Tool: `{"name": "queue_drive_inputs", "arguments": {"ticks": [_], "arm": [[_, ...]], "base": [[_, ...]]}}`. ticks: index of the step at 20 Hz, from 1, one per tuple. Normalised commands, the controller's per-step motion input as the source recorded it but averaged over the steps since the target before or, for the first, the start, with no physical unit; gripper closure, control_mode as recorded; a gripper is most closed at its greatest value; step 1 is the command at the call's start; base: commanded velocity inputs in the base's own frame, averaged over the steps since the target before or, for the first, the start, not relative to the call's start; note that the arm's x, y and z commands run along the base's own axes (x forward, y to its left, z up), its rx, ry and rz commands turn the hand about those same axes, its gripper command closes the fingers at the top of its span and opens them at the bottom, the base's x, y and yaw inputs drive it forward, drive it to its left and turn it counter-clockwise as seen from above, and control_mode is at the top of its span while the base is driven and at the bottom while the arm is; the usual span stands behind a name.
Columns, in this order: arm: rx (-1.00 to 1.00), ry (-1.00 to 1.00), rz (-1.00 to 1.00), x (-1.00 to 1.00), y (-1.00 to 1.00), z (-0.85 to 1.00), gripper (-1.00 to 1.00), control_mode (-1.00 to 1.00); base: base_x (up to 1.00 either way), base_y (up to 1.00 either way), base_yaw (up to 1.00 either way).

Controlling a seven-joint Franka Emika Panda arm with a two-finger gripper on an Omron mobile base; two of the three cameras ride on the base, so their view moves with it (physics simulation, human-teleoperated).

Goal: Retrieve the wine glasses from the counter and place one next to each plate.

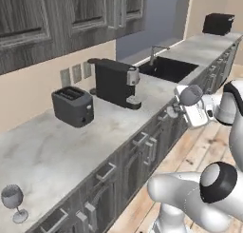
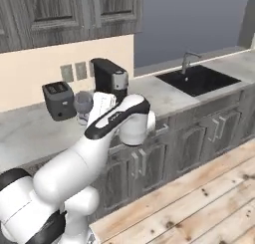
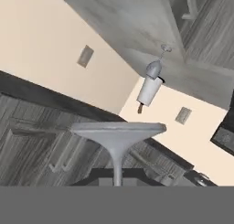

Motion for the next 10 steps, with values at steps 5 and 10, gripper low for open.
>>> {"name": "queue_drive_inputs", "arguments": {"ticks": [5, 10], "arm": [[0.0, 0.0, 0.0, 0.0, 0.0, 0.0, 1.0, 1.0], [0.0, 0.0, 0.0, 0.0, 0.0, 0.0, 1.0, 1.0]], "base": [[0.0, 0.0, -1.0], [0.0, 0.0, -1.0]]}}
